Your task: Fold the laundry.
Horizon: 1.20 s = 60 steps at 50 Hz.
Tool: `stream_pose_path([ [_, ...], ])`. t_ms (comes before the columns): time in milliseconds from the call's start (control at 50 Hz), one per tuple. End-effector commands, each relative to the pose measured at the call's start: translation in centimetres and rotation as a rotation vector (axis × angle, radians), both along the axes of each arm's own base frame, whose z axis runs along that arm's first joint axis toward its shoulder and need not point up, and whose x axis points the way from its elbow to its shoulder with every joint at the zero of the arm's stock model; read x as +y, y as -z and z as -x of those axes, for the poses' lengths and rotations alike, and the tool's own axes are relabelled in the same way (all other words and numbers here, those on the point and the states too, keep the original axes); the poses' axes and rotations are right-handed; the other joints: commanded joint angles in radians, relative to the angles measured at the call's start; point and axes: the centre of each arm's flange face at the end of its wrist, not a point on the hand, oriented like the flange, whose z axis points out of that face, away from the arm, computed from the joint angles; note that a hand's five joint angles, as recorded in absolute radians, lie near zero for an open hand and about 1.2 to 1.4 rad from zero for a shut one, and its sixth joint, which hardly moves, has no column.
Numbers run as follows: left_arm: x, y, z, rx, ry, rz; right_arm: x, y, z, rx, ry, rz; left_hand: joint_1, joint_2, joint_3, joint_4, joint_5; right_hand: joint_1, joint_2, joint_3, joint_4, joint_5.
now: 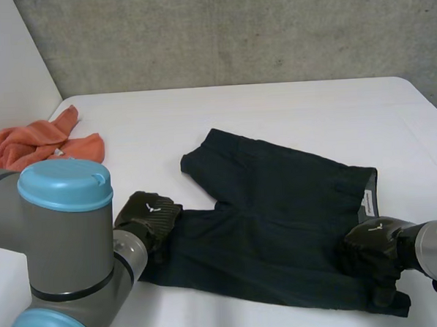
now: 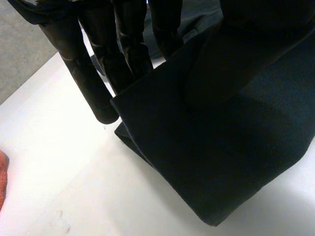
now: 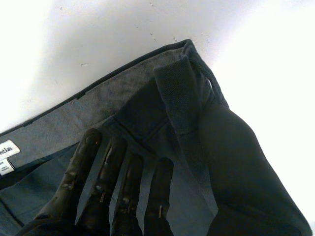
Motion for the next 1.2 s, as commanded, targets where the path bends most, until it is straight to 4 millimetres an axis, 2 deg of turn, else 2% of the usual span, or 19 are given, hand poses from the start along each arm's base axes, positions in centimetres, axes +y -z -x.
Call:
stream_pose_path([
  [20, -0.4, -0.1, 0.2, 0.003, -0.003, 0.006, 0.0, -0.2, 0.0, 0.002, 0.001, -0.003, 0.256, 0.201, 0.213, 0.197, 0.227, 0.130, 0.035, 0.049, 0.052, 0.043],
  [300, -0.7, 0.4, 0.4, -0.006, -0.003, -0.004, 1.4, 0.9, 0.0, -0.013, -0.016, -0.064, 0.256, 0.201, 0.213, 0.197, 0.227, 0.086, -0.009, 0.005, 0.008, -0.001],
  [500, -0.9, 0.9, 0.6, -0.015, -0.005, -0.014, 1.6, 0.5, -0.2, -0.017, -0.027, -0.048, 0.256, 0.201, 0.213, 0.197, 0.227, -0.017, -0.112, -0.098, -0.095, -0.104],
  [600, -1.1, 1.2, 0.6, -0.018, -0.006, -0.019, 1.9, 0.6, -0.2, -0.015, -0.029, -0.053, 0.256, 0.201, 0.213, 0.197, 0.227, 0.179, 0.084, 0.099, 0.101, 0.092],
  [640, -1.2, 1.4, 0.7, -0.021, -0.006, -0.023, 1.8, 0.7, -0.2, -0.012, -0.030, -0.050, 0.256, 0.201, 0.213, 0.197, 0.227, 0.571, 0.476, 0.490, 0.493, 0.484],
  [660, -1.2, 1.4, 0.7, -0.022, -0.006, -0.024, 1.7, 0.8, -0.2, -0.011, -0.029, -0.043, 0.256, 0.201, 0.213, 0.197, 0.227, 0.835, 0.740, 0.754, 0.757, 0.748],
  [780, -1.8, 2.2, 1.2, -0.027, -0.005, -0.032, -0.8, 1.3, -0.4, 0.019, -0.071, 0.143, 0.256, 0.201, 0.213, 0.197, 0.227, 0.854, 0.759, 0.773, 0.776, 0.767],
  [880, -3.6, 1.8, 2.2, -0.005, -0.010, 0.005, -4.1, 0.2, -1.6, 0.052, -0.108, 0.354, 0.256, 0.201, 0.213, 0.197, 0.227, 0.854, 0.759, 0.773, 0.776, 0.767],
  [940, -6.0, 0.1, 3.0, 0.038, -0.023, 0.084, -5.0, -1.0, -3.5, 0.040, -0.139, 0.445, 0.256, 0.201, 0.213, 0.197, 0.227, 0.854, 0.759, 0.773, 0.776, 0.767],
  [980, -7.4, -1.5, 3.4, 0.067, -0.030, 0.145, -6.4, -2.7, -5.0, 0.024, -0.147, 0.559, 0.256, 0.201, 0.213, 0.197, 0.227, 0.854, 0.759, 0.773, 0.776, 0.767],
  [1020, -9.7, -4.9, 4.1, 0.140, -0.045, 0.278, -7.7, -4.3, -5.9, 0.006, -0.137, 0.658, 0.256, 0.201, 0.213, 0.197, 0.227, 0.854, 0.759, 0.773, 0.776, 0.767],
  [1040, -10.4, -6.4, 4.4, 0.173, -0.048, 0.331, -9.1, -6.3, -6.7, -0.017, -0.120, 0.767, 0.256, 0.201, 0.213, 0.197, 0.227, 0.854, 0.759, 0.773, 0.776, 0.767],
  [1060, -11.6, -9.2, 4.8, 0.239, -0.057, 0.436, -9.9, -7.4, -7.0, -0.031, -0.105, 0.827, 0.256, 0.201, 0.213, 0.197, 0.227, 0.854, 0.759, 0.773, 0.776, 0.767],
  [1100, -12.6, -12.1, 5.1, 0.310, -0.065, 0.548, -11.3, -10.0, -7.6, -0.066, -0.074, 0.955, 0.256, 0.201, 0.213, 0.197, 0.227, 0.854, 0.759, 0.773, 0.776, 0.767],
  [1120, -12.9, -13.6, 5.2, 0.347, -0.071, 0.603, -12.6, -13.1, -8.0, -0.110, -0.034, 1.105, 0.256, 0.201, 0.213, 0.197, 0.227, 0.854, 0.759, 0.773, 0.776, 0.767],
  [1140, -13.4, -16.5, 5.2, 0.419, -0.084, 0.714, -13.1, -14.3, -8.1, -0.130, -0.018, 1.161, 0.256, 0.201, 0.213, 0.197, 0.227, 0.854, 0.759, 0.773, 0.776, 0.767],
  [1160, -13.5, -18.0, 5.1, 0.453, -0.091, 0.765, -13.4, -15.7, -8.3, -0.158, 0.000, 1.227, 0.256, 0.201, 0.213, 0.197, 0.227, 0.854, 0.759, 0.773, 0.776, 0.767],
  [1180, -13.4, -19.5, 4.9, 0.489, -0.099, 0.819, -13.8, -18.3, -8.5, -0.222, 0.033, 1.349, 0.256, 0.201, 0.213, 0.197, 0.227, 0.854, 0.759, 0.773, 0.776, 0.767],
  [1200, -13.2, -21.0, 4.7, 0.522, -0.107, 0.870, -13.9, -19.4, -8.6, -0.257, 0.049, 1.400, 0.256, 0.201, 0.213, 0.197, 0.227, 0.854, 0.759, 0.773, 0.776, 0.767],
])
